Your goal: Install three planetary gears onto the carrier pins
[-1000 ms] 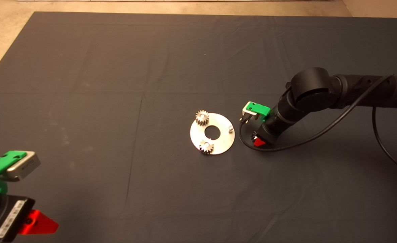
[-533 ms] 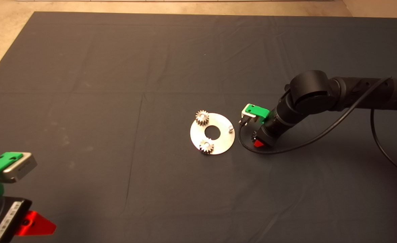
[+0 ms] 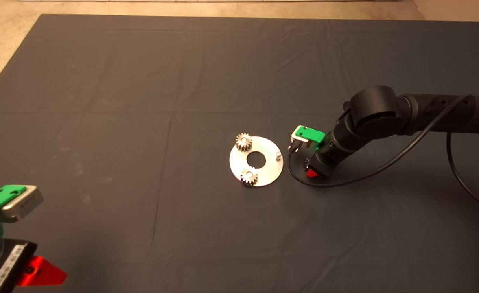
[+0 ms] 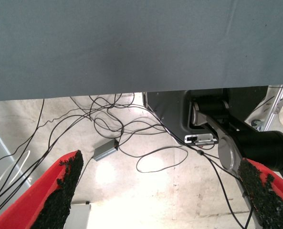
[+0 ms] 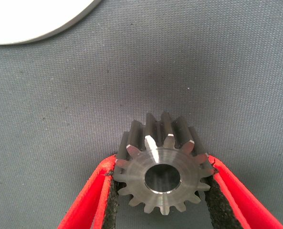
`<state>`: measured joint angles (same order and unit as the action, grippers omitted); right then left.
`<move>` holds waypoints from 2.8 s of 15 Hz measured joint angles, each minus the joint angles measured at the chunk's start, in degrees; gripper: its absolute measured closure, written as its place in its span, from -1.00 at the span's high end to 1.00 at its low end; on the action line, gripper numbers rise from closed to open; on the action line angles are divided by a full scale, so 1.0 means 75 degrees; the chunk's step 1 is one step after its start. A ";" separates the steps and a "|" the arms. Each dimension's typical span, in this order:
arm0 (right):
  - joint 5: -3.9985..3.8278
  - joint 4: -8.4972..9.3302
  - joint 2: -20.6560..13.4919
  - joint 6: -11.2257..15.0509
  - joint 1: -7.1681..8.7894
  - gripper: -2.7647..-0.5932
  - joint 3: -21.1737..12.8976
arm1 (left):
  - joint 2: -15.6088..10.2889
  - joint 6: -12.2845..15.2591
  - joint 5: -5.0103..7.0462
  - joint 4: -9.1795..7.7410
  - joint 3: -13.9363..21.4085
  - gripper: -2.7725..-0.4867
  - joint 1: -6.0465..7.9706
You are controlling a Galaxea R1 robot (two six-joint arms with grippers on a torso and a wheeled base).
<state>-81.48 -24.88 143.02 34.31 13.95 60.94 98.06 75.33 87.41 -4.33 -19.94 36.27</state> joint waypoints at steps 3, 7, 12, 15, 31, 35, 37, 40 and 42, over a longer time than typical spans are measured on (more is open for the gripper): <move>-0.0015 -0.0014 0.0016 0.0179 -0.0016 -0.53 -0.0444 | -0.0003 0.0000 -0.0001 -0.0021 0.0015 0.61 0.0000; -0.0106 -0.0011 0.0042 0.0265 0.0058 -0.53 -0.0565 | -0.0039 0.0003 0.0000 -0.0028 0.0018 0.61 0.0000; -0.0440 -0.0014 0.0286 0.0403 0.0574 -0.53 -0.0624 | -0.0039 0.0003 0.0000 -0.0029 0.0028 0.61 0.0000; -0.0816 -0.0011 0.0837 0.0404 0.0587 -0.53 -0.0681 | -0.0042 0.0003 0.0000 -0.0029 0.0028 0.61 0.0000; -0.0907 0.0022 0.1589 0.0395 0.0639 -0.53 0.0670 | -0.0072 0.0008 0.0000 -0.0033 0.0029 0.61 0.0000; -0.0909 0.0026 0.1588 0.0401 0.0639 -0.53 0.0670 | -0.0091 0.0011 0.0000 -0.0033 0.0029 0.61 0.0000; -0.0907 0.0036 0.1588 0.0404 0.0670 -0.53 0.0670 | -0.0128 0.0011 0.0000 -0.0033 0.0029 0.61 0.0000; -0.0848 0.0036 0.1588 0.0410 0.0985 -0.53 0.0669 | -0.0128 0.0011 0.0000 -0.0033 0.0029 0.61 0.0000; -0.0829 0.0039 0.1591 0.0413 0.1006 -0.53 0.0665 | -0.0130 0.0013 0.0000 -0.0033 0.0029 0.61 0.0000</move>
<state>-87.70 -24.59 154.95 37.40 21.49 65.93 97.09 75.42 87.41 -4.57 -19.72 36.27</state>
